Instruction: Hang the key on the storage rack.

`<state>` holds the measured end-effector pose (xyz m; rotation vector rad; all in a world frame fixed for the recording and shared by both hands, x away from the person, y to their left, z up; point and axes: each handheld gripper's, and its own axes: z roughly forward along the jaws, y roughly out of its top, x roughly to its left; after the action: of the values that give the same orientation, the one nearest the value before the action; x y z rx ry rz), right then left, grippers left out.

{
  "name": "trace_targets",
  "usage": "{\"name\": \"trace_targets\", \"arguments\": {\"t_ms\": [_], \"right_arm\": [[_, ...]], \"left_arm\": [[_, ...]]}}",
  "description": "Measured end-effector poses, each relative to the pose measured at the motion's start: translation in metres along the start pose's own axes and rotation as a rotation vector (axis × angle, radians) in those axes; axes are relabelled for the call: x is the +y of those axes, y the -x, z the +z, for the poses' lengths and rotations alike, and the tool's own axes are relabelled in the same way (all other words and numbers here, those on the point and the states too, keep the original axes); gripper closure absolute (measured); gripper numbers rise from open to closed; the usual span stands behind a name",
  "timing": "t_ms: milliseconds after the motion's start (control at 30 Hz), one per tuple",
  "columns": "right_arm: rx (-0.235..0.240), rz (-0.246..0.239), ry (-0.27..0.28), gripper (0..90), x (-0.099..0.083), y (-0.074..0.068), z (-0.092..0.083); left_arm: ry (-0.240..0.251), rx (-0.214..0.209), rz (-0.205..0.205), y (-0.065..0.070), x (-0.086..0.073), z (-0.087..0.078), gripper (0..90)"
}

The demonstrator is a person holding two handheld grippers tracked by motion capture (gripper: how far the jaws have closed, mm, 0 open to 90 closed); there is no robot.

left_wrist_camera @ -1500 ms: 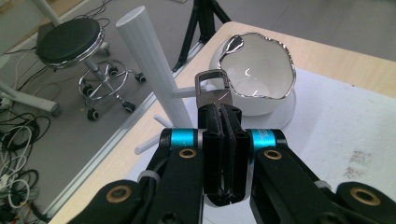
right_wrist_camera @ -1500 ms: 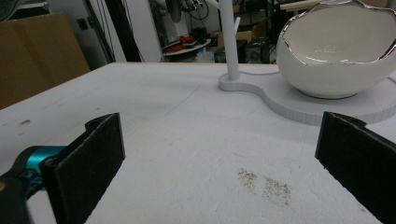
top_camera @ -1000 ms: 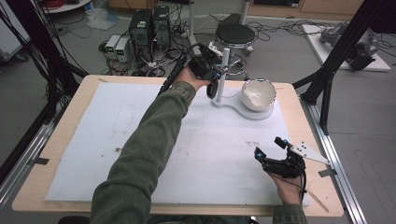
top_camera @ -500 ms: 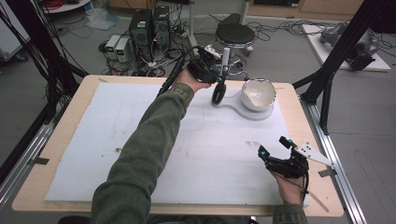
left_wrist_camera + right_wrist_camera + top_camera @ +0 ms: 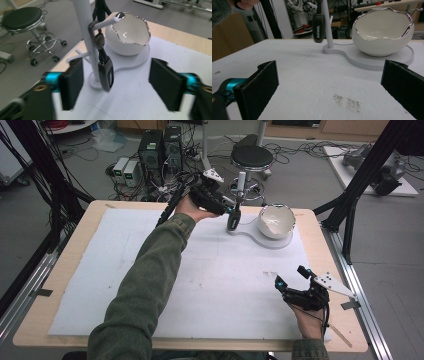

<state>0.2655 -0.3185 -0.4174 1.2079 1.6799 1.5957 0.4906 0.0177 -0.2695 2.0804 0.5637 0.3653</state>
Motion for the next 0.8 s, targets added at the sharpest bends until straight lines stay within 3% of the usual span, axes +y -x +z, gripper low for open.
{"name": "trace_targets", "arguments": {"t_ms": [100, 200, 300, 500, 600, 800], "right_arm": [[-0.004, -0.004, -0.006, 0.4, 0.000, 0.000, 0.001], [-0.006, -0.004, -0.007, 0.4, 0.000, 0.000, 0.001], [-0.009, -0.005, -0.007, 0.4, 0.000, 0.000, 0.001], [-0.014, 0.000, -0.008, 0.4, 0.000, 0.000, 0.000], [-0.011, -0.002, -0.006, 0.4, 0.000, 0.000, 0.000], [-0.010, -0.005, -0.005, 0.3, 0.000, 0.000, -0.001]], "left_arm": [[0.023, -0.036, -0.036, -0.004, -0.005, -0.007, 9.2], [0.071, -0.049, -0.057, -0.007, -0.009, -0.017, 1.7], [0.083, -0.028, -0.061, -0.009, -0.012, -0.025, 1.7], [0.105, -0.029, -0.046, -0.004, -0.016, -0.037, 1.7], [0.119, -0.061, -0.055, 0.003, -0.020, -0.042, 1.7], [0.085, -0.075, -0.028, 0.013, -0.029, -0.047, 1.7]]}}
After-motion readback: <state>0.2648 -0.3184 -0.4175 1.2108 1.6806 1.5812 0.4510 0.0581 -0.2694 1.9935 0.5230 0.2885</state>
